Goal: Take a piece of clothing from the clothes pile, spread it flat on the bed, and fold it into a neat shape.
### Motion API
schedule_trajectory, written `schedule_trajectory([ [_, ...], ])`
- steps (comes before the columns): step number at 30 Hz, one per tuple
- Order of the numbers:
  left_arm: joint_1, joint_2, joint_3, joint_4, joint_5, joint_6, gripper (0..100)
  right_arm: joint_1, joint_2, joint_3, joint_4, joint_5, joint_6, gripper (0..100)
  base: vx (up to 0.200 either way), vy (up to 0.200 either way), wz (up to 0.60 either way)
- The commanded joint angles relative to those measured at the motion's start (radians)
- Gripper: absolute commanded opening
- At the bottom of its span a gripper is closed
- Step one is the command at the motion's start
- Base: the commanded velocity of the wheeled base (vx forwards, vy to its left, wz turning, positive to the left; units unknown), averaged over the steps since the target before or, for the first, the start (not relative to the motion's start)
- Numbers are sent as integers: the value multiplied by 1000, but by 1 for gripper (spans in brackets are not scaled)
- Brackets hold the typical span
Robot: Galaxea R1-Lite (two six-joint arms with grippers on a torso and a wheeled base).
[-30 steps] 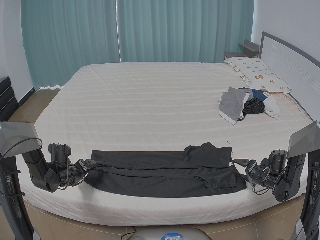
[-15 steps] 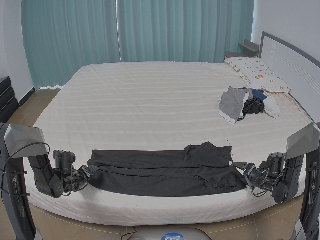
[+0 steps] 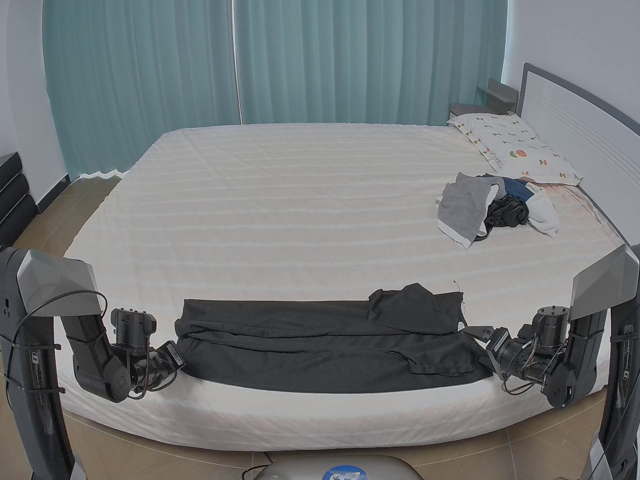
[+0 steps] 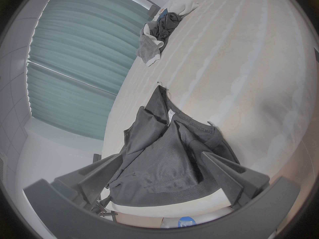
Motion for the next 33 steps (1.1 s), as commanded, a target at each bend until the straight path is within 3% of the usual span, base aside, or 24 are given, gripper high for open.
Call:
schedule_trajectory([
  [1,-2,7,21,-23,47,0,0,1,0,9,-10,-1,-1,100,0,0,0],
  [12,0,4,46,-24,118,18,0,26,-41,105,-10,-1,-103,100,0,0,0],
  [15,0,6,46,-24,116,17,0,50,-40,113,-7,-5,-106,100,0,0,0],
  [20,5,6,46,-23,115,17,0,69,-28,113,-7,-76,-112,100,0,0,0],
  [33,3,1,64,-10,112,31,0,53,0,98,-9,-85,-112,100,0,0,0],
])
